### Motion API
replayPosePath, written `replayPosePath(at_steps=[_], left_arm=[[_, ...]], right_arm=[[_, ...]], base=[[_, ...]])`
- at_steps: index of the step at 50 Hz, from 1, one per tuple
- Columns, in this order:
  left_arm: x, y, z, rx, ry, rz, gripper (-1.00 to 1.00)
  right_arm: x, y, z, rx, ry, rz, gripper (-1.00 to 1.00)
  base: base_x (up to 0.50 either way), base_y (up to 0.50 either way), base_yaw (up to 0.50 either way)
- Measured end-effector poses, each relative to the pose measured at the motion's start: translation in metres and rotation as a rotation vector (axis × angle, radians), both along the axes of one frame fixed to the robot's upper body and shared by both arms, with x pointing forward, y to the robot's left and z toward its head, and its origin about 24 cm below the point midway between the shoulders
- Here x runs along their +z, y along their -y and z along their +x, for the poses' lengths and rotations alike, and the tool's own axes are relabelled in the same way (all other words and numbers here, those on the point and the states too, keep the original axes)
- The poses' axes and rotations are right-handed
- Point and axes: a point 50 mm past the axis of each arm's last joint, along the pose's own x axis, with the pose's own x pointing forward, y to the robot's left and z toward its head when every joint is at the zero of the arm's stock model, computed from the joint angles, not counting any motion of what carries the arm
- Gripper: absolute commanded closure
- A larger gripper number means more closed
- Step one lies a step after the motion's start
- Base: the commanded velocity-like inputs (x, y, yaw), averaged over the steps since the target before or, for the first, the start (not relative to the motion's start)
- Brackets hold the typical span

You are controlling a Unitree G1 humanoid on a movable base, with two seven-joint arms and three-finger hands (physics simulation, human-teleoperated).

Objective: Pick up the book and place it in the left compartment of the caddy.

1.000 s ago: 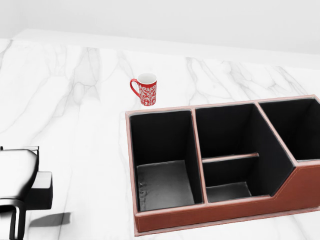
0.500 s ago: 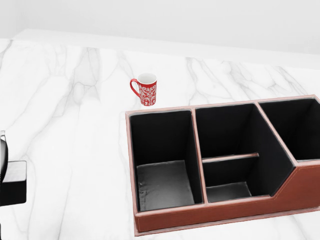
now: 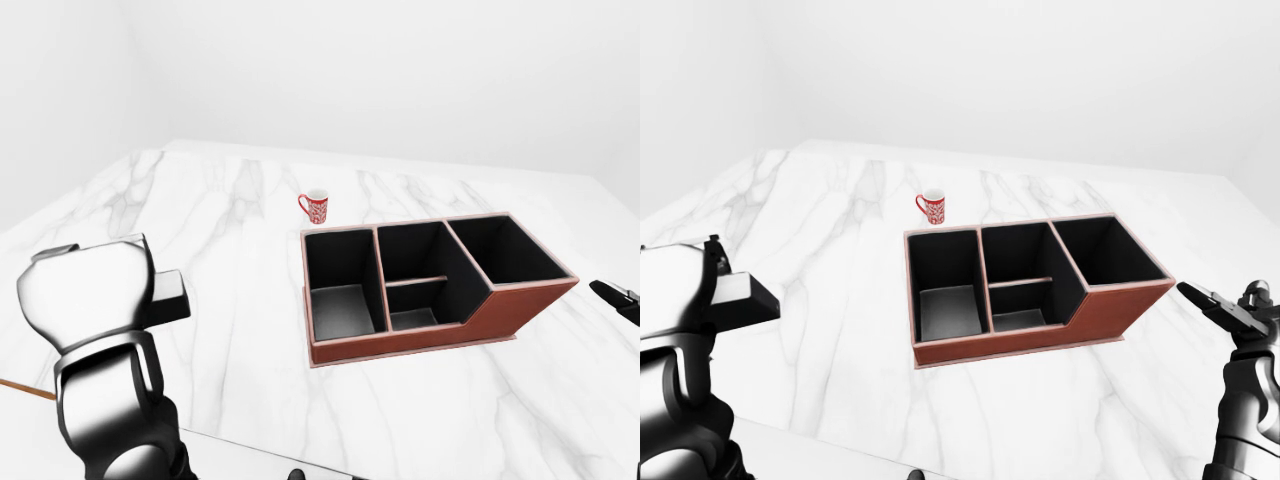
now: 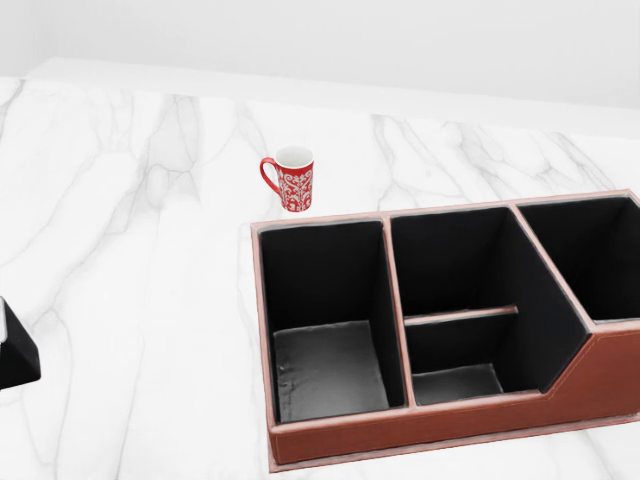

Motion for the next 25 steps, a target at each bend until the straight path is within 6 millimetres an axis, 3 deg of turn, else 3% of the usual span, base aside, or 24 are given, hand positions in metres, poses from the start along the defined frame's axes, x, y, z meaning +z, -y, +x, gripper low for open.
replayPosePath(at_steps=[12,25], left_arm=[[0.019,0.005,0.0,-0.02,0.099,0.012,1.0],[0.024,0.021,0.021,-0.112,0.074,0.109,1.0]], right_arm=[[0.0,0.0,0.0,-0.002,0.001,0.004,-1.0],[0.0,0.001,0.0,-0.002,0.004,0.013,-1.0]], base=[[0.0,0.0,0.0],[0.0,0.0,0.0]])
